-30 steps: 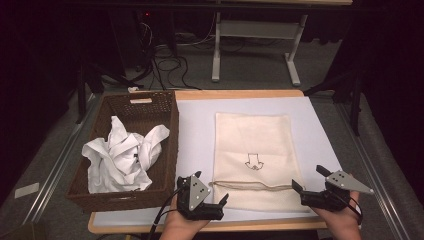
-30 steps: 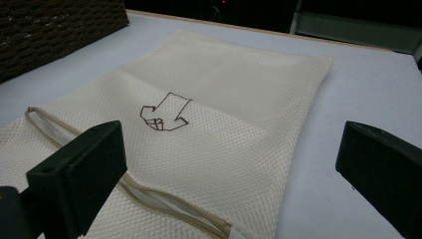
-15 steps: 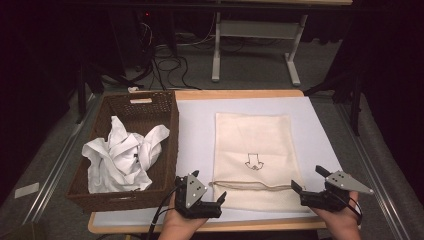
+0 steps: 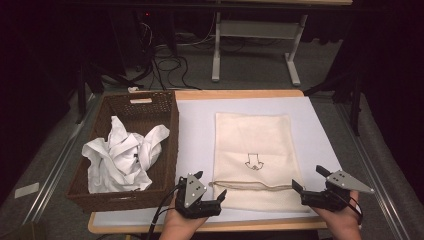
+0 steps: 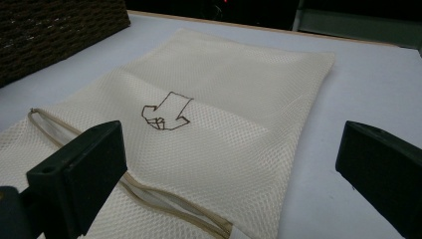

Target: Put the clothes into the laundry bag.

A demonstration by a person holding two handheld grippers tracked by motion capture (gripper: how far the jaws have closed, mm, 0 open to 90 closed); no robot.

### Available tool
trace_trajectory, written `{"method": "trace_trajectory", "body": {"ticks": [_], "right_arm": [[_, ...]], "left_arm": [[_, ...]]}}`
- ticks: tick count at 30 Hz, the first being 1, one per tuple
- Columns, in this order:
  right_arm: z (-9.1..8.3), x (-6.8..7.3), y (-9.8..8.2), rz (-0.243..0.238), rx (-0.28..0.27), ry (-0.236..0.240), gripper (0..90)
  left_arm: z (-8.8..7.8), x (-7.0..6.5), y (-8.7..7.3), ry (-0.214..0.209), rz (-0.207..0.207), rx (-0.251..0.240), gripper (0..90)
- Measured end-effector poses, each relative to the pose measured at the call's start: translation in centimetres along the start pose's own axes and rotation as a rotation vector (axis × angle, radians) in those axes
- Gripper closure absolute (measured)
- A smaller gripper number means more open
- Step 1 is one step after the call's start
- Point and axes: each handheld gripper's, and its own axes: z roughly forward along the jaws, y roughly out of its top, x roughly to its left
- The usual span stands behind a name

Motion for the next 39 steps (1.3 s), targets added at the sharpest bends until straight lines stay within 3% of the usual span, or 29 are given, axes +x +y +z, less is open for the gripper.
{"method": "trace_trajectory", "body": {"ticks": [4, 5, 6, 7, 11, 15, 16, 19, 21, 23, 25, 26, 27, 28, 31, 32, 33, 35, 39], "right_arm": [[-0.2, -0.1, -0.2, -0.002, 0.003, -0.006, 0.2], [-0.4, -0.2, -0.3, 0.006, 0.002, -0.010, 0.2], [-0.4, -0.2, -0.3, 0.006, 0.002, -0.010, 0.2], [-0.6, -0.2, -0.3, 0.004, 0.002, -0.010, 0.2], [-1.2, -0.5, -0.6, 0.020, -0.006, -0.024, 0.2], [-1.3, -0.6, -0.9, 0.027, 0.009, -0.028, 0.2], [-1.3, -0.6, -0.9, 0.027, 0.009, -0.028, 0.2], [-1.3, -0.5, -0.9, 0.025, 0.007, -0.029, 0.2], [-1.2, -0.4, -0.8, 0.017, 0.005, -0.023, 0.2], [-1.2, -0.3, -0.8, 0.022, 0.010, -0.026, 0.2], [-1.2, -0.3, -0.8, 0.019, 0.011, -0.025, 0.2], [-1.2, -0.3, -0.8, 0.020, 0.012, -0.024, 0.2], [-1.1, -0.3, -0.8, 0.022, 0.013, -0.023, 0.2], [-1.1, -0.3, -0.8, 0.020, 0.013, -0.022, 0.2], [-1.1, -0.4, -0.9, 0.020, 0.010, -0.020, 0.3], [-1.1, -0.4, -0.9, 0.019, 0.011, -0.018, 0.3], [-1.1, -0.4, -0.9, 0.021, 0.012, -0.017, 0.3], [-1.1, -0.5, -0.9, 0.021, 0.016, -0.015, 0.4], [-0.9, -0.5, -1.0, 0.028, 0.023, -0.012, 0.7]], "left_arm": [[1.1, 0.2, -0.6, -0.067, -0.030, 0.098, 12.7], [1.7, 0.2, -1.1, -0.074, -0.026, 0.156, 15.0], [1.7, 0.2, -1.1, -0.074, -0.026, 0.156, 15.1], [2.2, 0.2, -1.3, -0.083, -0.031, 0.202, 15.1], [3.3, -0.1, -1.7, -0.081, 0.016, 0.277, 17.5], [3.9, -0.6, -1.9, -0.066, 0.049, 0.298, 33.7], [3.9, -0.6, -2.0, -0.068, 0.050, 0.299, 33.7], [4.1, -0.5, -2.3, -0.061, 0.032, 0.314, 40.6], [4.4, -0.4, -2.8, -0.061, 0.014, 0.333, 50.7], [4.3, -0.5, -2.9, -0.052, 0.022, 0.319, 54.4], [4.3, -0.2, -2.9, -0.057, 0.012, 0.313, 67.0], [4.3, -0.1, -2.9, -0.055, 0.015, 0.313, 78.8], [4.3, 0.0, -2.8, -0.047, 0.024, 0.318, 83.1], [4.4, 0.2, -2.6, 0.007, 0.041, 0.327, 85.5], [4.3, 1.9, -2.3, 0.160, 0.011, 0.325, 85.2], [4.2, 2.2, -2.3, 0.173, -0.001, 0.323, 82.9], [4.0, 2.5, -2.3, 0.162, -0.024, 0.308, 79.4], [3.6, 2.5, -2.3, 0.118, -0.047, 0.265, 60.8], [2.6, 1.2, -1.4, 0.076, 0.021, 0.157, 40.6]]}}
